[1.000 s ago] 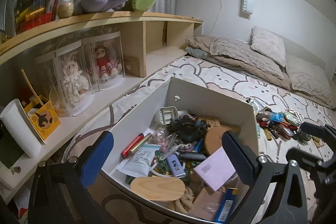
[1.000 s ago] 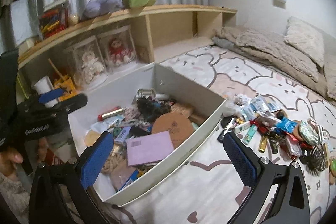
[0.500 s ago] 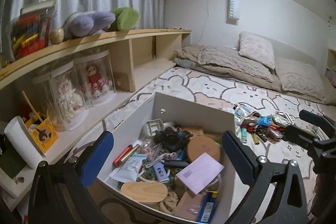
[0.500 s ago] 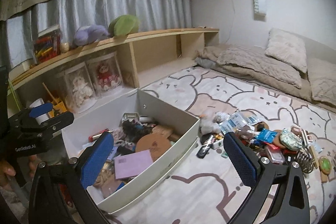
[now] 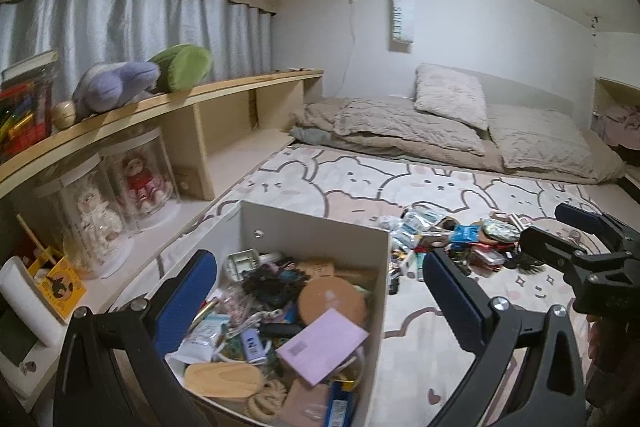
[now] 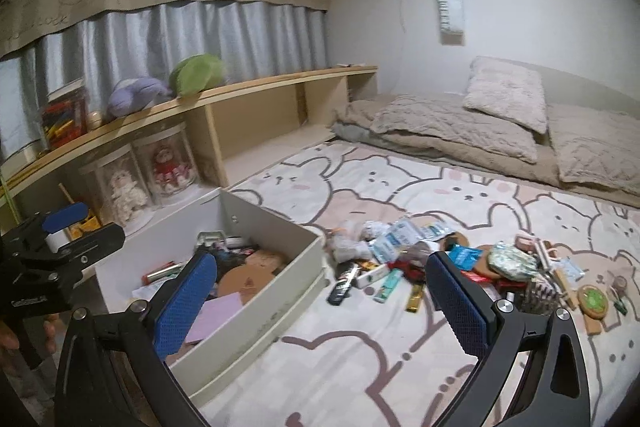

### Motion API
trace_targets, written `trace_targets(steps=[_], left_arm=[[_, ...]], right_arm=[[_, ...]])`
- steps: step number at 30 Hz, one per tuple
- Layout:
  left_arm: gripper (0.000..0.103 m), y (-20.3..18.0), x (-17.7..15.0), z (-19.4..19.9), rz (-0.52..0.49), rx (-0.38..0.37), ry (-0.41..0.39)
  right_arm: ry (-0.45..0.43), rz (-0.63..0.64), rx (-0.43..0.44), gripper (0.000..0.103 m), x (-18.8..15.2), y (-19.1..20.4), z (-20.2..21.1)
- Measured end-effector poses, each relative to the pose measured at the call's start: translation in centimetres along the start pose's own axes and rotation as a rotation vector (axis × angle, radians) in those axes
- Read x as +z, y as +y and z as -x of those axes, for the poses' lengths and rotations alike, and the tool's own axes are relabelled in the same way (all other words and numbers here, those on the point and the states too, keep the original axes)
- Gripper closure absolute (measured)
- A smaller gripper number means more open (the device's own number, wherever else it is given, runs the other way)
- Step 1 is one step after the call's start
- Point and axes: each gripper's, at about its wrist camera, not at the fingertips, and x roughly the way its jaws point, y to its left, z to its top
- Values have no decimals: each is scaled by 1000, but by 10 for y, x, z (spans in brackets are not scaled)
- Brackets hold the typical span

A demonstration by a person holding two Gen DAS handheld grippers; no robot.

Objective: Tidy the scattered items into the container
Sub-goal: 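Withdraw both open tools from the box toward the items on the bed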

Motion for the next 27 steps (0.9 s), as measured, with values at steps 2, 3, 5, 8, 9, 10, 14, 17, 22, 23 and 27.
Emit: trace_targets(steps=[2,3,5,8,9,10,14,17,22,23,27], left_arm=[[0,-7,2,-2,-4,-13,0],[0,-11,3,-3,-4,-23,1],[0,-19,4,-6,-3,-41,2],[0,-31,7,-10,-8,-68,6],[0,-35,7,-11,-11,-75,6],[0,-40,8,-12,-13,-82,6],[0,-57,11,-15,-23,-114,7],[0,-70,13,-16,-29,-135,5],[0,-89,17,-18,-21,-190,0],[0,-93,18,-19,-21,-201,0],[0,-113,23,-22,-39,-223,-8]], right_arm=[[-2,-4,-17,0,0,-8,4],[-3,-6,-26,0,-1,-12,7],[-5,-10,-41,0,-1,-19,12],[-10,-17,-70,0,-2,-33,21],[-10,-18,-79,0,-2,-37,24],[-11,-19,-90,0,-2,-41,26],[-23,-35,-134,0,-4,-60,39],[-28,-51,-159,0,-5,-75,48],[-27,-37,-217,0,-7,-93,61],[-27,-34,-230,0,-8,-97,64],[-25,-56,-251,0,-11,-115,74]])
